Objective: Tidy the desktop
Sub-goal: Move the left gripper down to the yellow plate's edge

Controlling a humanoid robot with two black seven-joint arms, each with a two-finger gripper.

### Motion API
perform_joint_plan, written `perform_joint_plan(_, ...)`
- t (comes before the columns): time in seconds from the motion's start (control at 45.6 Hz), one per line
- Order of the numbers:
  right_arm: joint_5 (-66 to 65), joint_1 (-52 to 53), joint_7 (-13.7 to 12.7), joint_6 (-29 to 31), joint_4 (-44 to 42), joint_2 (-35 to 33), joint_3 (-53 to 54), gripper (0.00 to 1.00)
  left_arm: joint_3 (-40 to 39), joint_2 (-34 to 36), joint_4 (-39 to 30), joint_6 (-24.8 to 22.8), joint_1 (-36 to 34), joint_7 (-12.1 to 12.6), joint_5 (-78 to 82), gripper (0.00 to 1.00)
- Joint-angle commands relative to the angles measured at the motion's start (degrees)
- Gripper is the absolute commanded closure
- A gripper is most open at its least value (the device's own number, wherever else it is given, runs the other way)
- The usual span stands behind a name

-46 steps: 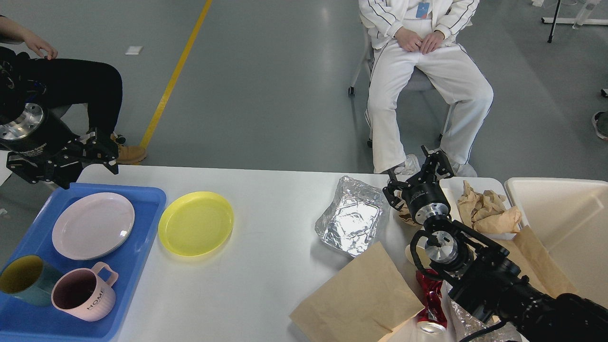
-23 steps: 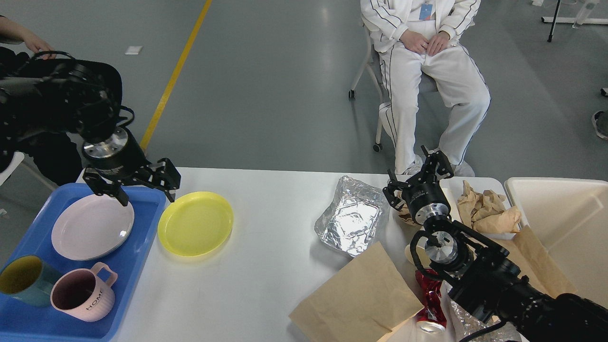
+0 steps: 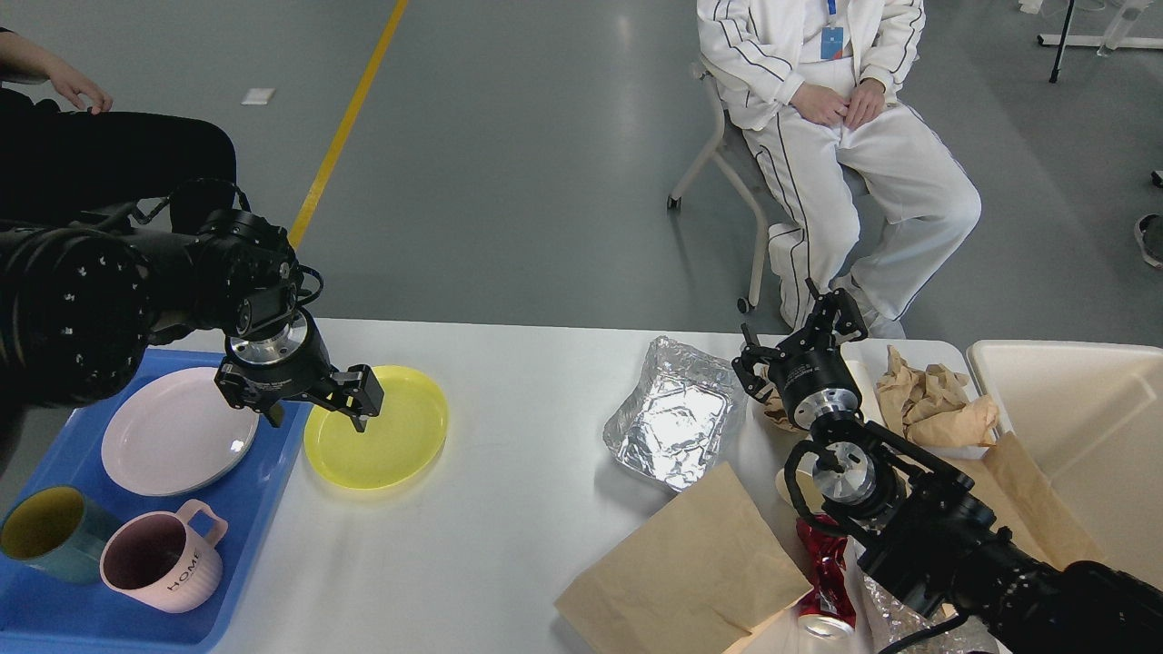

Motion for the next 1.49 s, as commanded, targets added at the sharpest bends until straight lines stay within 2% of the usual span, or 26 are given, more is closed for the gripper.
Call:
perform_joint_plan(0.0,0.0,0.0,0.0,0.0,-0.1,0.0,0.0,0.0,-0.5,0.0,1.1,2.8,2.1,3.0,-0.1,0.04)
perform_joint_plan(0.154,0.0,0.0,0.0,0.0,0.0,0.0,0.0,0.0,-0.7,-0.7,5.7,3.4,7.1,4.7,-0.1,0.04)
perform_joint_plan(0.329,0.0,0.0,0.0,0.0,0.0,0.0,0.0,0.0,-1.1,-0.8,11.8,4.1,10.1,4.6,-0.1,0.04)
perform_joint_plan(0.482,0.0,0.0,0.0,0.0,0.0,0.0,0.0,0.0,-4.2,-0.1,17.1,7.4,14.4,4.6,-0.1,0.04)
perform_joint_plan(0.79,0.0,0.0,0.0,0.0,-0.1,0.0,0.0,0.0,-9.4,-0.7,21.9,10.4,19.0,4.6,-0.2,0.04)
perform_joint_plan(1.031,0.0,0.0,0.0,0.1,-0.1,0.0,0.0,0.0,-13.1,-1.2,22.5,10.4,19.7,3.8,-0.2,0.04)
perform_joint_plan(1.184,0.0,0.0,0.0,0.0,-0.1,0.0,0.0,0.0,-15.6,-1.1,22.2,8.5,19.6,4.4,-0.2,0.04)
perform_joint_plan(1.469,0.0,0.0,0.0,0.0,0.0,0.0,0.0,0.0,-15.8,0.3,21.1,8.2,19.4,4.4,-0.3,0.04)
